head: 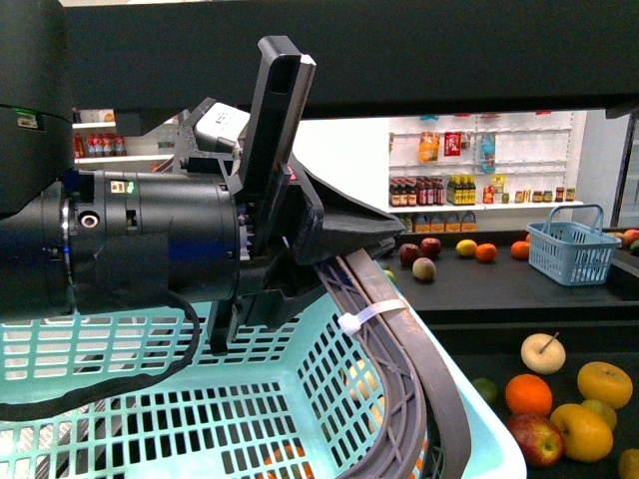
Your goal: Pick lemon from shelf
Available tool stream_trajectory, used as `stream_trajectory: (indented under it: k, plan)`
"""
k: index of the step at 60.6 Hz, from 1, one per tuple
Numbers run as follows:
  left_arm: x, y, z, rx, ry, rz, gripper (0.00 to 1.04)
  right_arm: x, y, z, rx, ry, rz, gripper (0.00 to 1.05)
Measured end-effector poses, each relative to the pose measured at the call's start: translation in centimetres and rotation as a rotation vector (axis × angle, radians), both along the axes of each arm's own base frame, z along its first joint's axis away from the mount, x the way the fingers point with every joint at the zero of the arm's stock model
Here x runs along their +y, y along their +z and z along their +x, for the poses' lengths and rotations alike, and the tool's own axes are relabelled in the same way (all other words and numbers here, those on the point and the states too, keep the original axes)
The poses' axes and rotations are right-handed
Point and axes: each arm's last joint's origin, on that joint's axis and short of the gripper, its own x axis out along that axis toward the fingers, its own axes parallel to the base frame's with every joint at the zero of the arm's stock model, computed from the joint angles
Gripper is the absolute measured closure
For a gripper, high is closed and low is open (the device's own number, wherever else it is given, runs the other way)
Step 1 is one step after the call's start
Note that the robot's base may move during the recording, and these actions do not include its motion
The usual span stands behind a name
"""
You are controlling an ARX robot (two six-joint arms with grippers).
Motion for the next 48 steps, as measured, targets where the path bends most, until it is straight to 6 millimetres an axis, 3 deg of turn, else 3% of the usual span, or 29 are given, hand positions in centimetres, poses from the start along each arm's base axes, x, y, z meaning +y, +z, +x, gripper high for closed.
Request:
stream_trajectory:
  k: [5,10,15,20,27,32,36,48]
  plan:
    - [-0.2,-0.2,0.2,-0.004,-0.004,-0.002,0.96,0.0,-0.1,0.0,0.017,-0.02,0.006,0.02]
    - [-0.2,-0.2,0.2,-0.003,-0.006,-0.002,0.96,-0.2,-0.4,0.3,0.233,-0.244,0.099,0.02]
    - [-0.3,-0.1,0.2,-0.008,-0.008,-0.004,0.96,-0.9,-0.5,1.5,0.344,-0.386,0.209,0.02]
    - [-0.3,-0.1,0.2,-0.006,-0.008,-0.005,0.96,-1.8,-0.2,3.3,0.405,-0.414,0.298,0.02]
    - [-0.3,-0.1,0.2,-0.005,-0.009,-0.005,0.96,-4.3,0.6,7.9,0.476,-0.467,0.403,0.02]
    - [-0.3,-0.1,0.2,-0.004,-0.009,-0.005,0.96,-5.6,0.1,11.2,0.545,-0.49,0.442,0.02]
    - [-0.3,-0.1,0.2,-0.005,-0.008,-0.005,0.96,-6.6,-1.4,14.6,0.658,-0.51,0.483,0.02]
    - [-0.3,-0.1,0.2,-0.005,-0.01,-0.005,0.96,-7.2,-7.7,21.7,0.918,-0.584,0.493,0.02]
